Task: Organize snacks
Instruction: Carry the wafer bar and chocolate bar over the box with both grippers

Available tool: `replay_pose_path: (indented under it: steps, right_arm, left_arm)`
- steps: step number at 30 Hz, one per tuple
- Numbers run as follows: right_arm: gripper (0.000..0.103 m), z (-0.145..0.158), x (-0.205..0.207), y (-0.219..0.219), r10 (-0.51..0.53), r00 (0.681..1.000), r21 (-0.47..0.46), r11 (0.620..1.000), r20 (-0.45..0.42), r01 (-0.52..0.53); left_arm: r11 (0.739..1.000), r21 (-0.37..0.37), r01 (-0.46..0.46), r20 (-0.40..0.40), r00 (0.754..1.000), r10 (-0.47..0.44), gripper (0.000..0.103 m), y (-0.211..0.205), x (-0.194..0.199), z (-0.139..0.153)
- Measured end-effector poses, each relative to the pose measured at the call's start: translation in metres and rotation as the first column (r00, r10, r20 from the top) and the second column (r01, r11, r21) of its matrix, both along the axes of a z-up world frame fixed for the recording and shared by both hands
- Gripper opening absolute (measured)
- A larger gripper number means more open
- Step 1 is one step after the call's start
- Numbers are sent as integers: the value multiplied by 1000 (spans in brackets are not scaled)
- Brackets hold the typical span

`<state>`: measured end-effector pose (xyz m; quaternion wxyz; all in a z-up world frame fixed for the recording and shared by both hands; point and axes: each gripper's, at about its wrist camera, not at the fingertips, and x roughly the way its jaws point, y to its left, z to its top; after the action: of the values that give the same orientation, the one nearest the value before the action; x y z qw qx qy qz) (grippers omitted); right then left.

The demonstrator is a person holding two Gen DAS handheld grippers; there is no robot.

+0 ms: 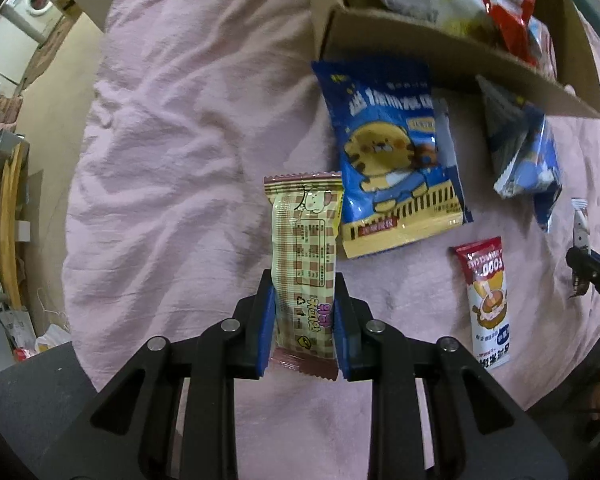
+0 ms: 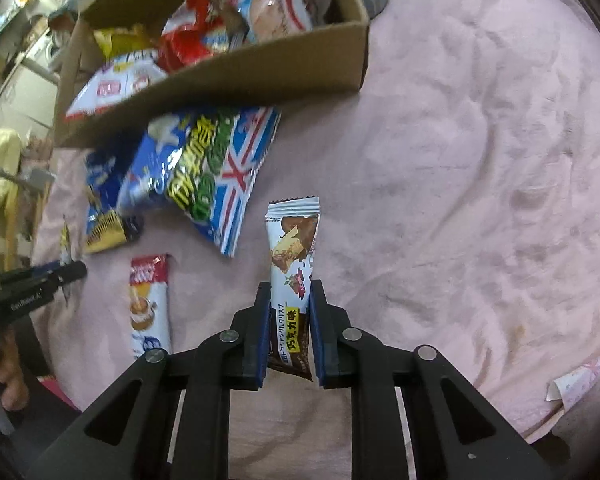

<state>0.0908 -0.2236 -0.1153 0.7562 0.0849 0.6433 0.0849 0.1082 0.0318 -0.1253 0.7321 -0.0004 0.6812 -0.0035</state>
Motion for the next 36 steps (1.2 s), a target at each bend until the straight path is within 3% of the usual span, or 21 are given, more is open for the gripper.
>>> replay_pose_path:
  steps: [9,15,19,26,31,36]
  right_arm:
    - [18,0,22,-20,-47,999,31,998,21,47]
    - [18,24,22,-42,-96,992,65,994,86,90]
    - [18,44,22,-50,-136,976,103,987,170,120]
    - [18,77,22,-59,-182,941,156,978,284,142]
    - [18,92,25,-48,-186,913,179,976,364,128]
    - [18,113,32,-45,-183,880,211,973,438,98]
  left_arm:
    - [999,0,-33,71,997,33,22,5,0,24]
    - [1000,11,-27,165,986,25,22,1,5,43]
    - [1000,9,-25,261,965,22,22,1,1,66]
    - [1000,3,-1,431,902,0,22,-9,-4,107]
    - [1000,-16,7,485,875,1,22,-6,1,113]
    - [998,-66,13,474,880,20,22,-6,13,128]
